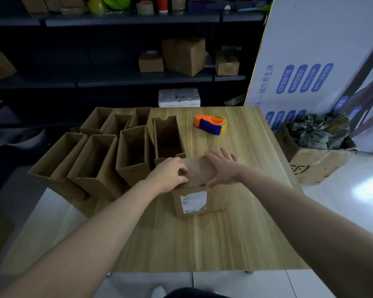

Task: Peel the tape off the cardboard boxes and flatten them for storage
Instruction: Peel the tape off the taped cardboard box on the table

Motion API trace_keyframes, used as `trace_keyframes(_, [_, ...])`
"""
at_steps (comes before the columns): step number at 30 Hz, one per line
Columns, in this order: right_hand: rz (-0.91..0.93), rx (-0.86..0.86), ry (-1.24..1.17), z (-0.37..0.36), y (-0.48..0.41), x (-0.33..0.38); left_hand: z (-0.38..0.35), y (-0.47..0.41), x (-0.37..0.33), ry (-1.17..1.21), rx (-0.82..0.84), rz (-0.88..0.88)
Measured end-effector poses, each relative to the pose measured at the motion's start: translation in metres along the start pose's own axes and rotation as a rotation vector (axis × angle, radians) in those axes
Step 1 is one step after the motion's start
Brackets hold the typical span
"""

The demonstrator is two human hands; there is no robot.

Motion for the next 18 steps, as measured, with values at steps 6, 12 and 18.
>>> trace_keyframes(6, [0.025, 0.017, 0.037, 0.002, -0.009, -0.001, 0.000, -0.006, -0.009, -0.016, -0.076, -0.031])
trace_keyframes(12, [0.042, 0.004, 0.019, 0.005, -0.006, 0.001, 0.001, -0.010, -0.020, -0.065, -0.102, -0.077])
trace_keyframes(18, [0.043, 0.001, 0.000, 0.007, -0.007, 0.001, 0.000, -0.013, -0.028, -0.104, -0.142, -0.083])
Point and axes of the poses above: each hand's wrist, its own y-axis away from the middle knuckle, its own z-axis out of the back of the hand, x = y × z, the point moved 3 cm from there along -y, towards the middle knuckle, and after that the axes turned 10 degrees about z, right-handed, at the moved point
